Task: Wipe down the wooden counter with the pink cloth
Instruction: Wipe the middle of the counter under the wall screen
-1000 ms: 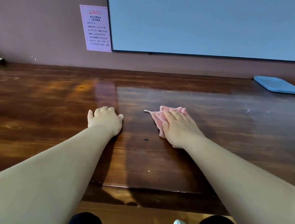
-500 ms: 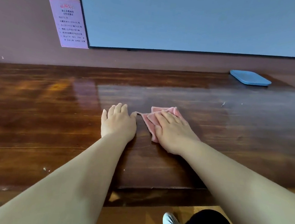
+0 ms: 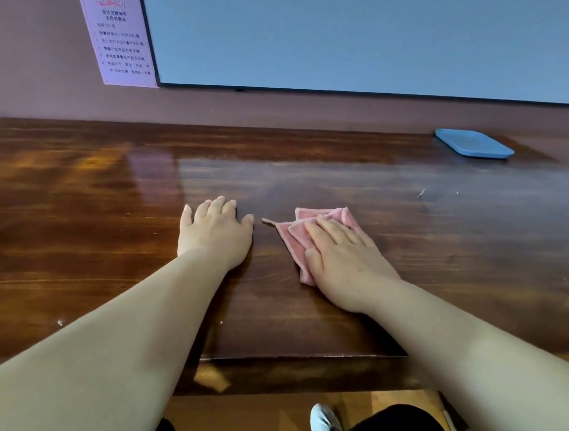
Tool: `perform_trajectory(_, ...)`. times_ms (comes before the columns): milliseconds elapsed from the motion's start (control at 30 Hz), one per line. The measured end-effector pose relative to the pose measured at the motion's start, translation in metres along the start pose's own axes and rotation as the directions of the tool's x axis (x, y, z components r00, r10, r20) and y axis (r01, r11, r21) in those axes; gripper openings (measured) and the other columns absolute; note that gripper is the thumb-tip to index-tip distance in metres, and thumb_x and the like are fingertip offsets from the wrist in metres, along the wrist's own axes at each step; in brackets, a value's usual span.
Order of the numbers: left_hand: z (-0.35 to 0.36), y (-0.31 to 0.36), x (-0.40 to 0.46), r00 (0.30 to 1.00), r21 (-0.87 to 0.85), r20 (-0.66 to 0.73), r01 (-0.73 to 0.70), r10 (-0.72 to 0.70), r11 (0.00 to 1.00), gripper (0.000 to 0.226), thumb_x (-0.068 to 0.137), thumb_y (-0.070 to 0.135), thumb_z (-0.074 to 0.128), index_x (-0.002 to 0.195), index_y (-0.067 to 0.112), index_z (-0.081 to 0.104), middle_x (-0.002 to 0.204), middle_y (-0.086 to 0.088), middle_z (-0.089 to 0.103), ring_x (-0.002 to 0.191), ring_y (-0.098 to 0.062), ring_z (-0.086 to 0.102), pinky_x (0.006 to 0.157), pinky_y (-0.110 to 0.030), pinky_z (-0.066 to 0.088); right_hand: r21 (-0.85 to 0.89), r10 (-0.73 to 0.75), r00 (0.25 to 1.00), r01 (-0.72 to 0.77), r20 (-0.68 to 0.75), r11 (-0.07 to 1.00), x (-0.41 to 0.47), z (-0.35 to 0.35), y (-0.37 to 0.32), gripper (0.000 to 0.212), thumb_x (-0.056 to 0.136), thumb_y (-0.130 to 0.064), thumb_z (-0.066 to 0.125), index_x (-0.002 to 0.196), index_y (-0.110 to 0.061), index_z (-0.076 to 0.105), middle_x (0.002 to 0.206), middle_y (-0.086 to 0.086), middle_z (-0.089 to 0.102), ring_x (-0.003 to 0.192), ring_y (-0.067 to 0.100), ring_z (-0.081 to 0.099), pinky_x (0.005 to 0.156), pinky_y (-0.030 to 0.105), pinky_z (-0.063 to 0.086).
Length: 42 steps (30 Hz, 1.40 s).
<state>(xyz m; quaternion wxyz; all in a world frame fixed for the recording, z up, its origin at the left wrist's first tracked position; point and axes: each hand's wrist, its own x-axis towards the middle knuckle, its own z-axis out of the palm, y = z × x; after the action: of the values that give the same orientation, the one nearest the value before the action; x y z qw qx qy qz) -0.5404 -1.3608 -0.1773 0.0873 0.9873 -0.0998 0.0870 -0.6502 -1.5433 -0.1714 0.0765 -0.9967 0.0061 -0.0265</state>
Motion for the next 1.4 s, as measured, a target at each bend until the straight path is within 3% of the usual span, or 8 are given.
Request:
perform_trajectory(233,-0.003,0.005,0.001,0.999,0.015,0.049,0.008,-0.009,1.0,0.06,0.099,0.052,0.018,0.153,0.025,0.022,0.161,0.004,0.014,0.148,-0.017,0.008,0.119,-0.044,-0.001,-0.015,0.104,0.994,-0.105,-0.029,0.994,0.024,-0.011,0.005,0.053,0.106,-0.031,0.015,0.156,-0.023,0.028,0.167,0.0,0.019,0.154,0.014,0.01,0.125,0.039,0.001)
perform_trajectory(467,-0.001,0.001,0.003,0.998,0.016,0.054,0.02,-0.021,1.0,0.061,0.099,0.053,0.018,0.153,0.026,0.023,0.161,0.005,0.015,0.148,-0.016,0.008,0.119,-0.044,0.0,-0.017,-0.022,0.998,0.021,-0.065,1.0,-0.001,0.0,0.027,0.057,0.101,-0.037,0.015,0.156,-0.024,0.029,0.165,0.0,0.024,0.153,0.014,0.014,0.125,0.037,-0.001)
perform_trajectory(567,-0.003,0.003,0.001,0.998,0.015,0.057,0.016,-0.017,1.0,0.06,0.099,0.053,0.018,0.153,0.026,0.023,0.161,0.005,0.015,0.148,-0.016,0.008,0.119,-0.044,0.0,-0.095,0.09,0.992,-0.099,-0.091,0.991,0.02,-0.011,0.041,0.048,0.104,-0.024,0.028,0.151,-0.024,0.037,0.159,-0.003,0.034,0.149,0.016,0.022,0.123,0.038,0.004)
perform_trajectory(633,-0.004,0.003,0.002,0.998,0.014,0.057,0.016,-0.017,1.0,0.06,0.099,0.054,0.018,0.153,0.026,0.023,0.161,0.005,0.015,0.148,-0.016,0.008,0.119,-0.044,0.0,-0.095,0.145,0.986,-0.153,-0.085,0.984,0.027,-0.013,0.044,0.048,0.104,-0.025,0.024,0.151,-0.024,0.037,0.159,-0.003,0.034,0.148,0.016,0.023,0.123,0.039,0.005)
perform_trajectory(867,-0.003,0.0,0.003,0.998,0.015,0.056,0.029,-0.03,0.999,0.061,0.099,0.054,0.019,0.153,0.026,0.023,0.161,0.005,0.015,0.148,-0.016,0.009,0.119,-0.044,0.002,-0.038,0.023,0.99,-0.029,-0.142,0.999,-0.003,-0.008,0.057,0.049,0.103,-0.028,0.02,0.147,-0.022,0.042,0.156,-0.002,0.04,0.147,0.016,0.027,0.123,0.038,0.007)
perform_trajectory(1000,-0.006,0.003,0.001,0.998,0.015,0.059,0.013,-0.014,1.0,0.06,0.099,0.052,0.019,0.153,0.026,0.024,0.161,0.005,0.015,0.148,-0.017,0.009,0.119,-0.044,0.001,-0.015,0.204,0.969,-0.208,-0.142,0.978,0.02,-0.026,0.069,0.038,0.102,-0.023,0.025,0.119,-0.029,0.059,0.124,-0.007,0.055,0.126,0.026,0.038,0.107,0.034,0.028)
perform_trajectory(1267,-0.004,-0.002,0.001,0.998,0.012,0.051,0.03,-0.03,0.999,0.06,0.099,0.053,0.019,0.152,0.025,0.024,0.161,0.005,0.016,0.148,-0.017,0.01,0.119,-0.045,0.001,0.001,0.085,0.989,-0.086,-0.118,0.996,-0.001,-0.013,0.087,0.054,0.1,-0.036,0.015,0.147,-0.036,0.041,0.16,-0.01,0.033,0.149,0.012,0.022,0.125,0.035,0.007)
perform_trajectory(1400,-0.004,0.001,0.001,0.999,-0.002,0.046,0.011,-0.011,1.0,0.06,0.099,0.052,0.019,0.152,0.025,0.026,0.161,0.004,0.017,0.148,-0.018,0.01,0.118,-0.046,0.002,0.003,0.196,0.971,-0.197,-0.138,0.98,0.018,-0.027,0.093,0.044,0.102,-0.026,0.021,0.127,-0.029,0.057,0.147,-0.005,0.048,0.134,0.025,0.034,0.114,0.036,0.021)
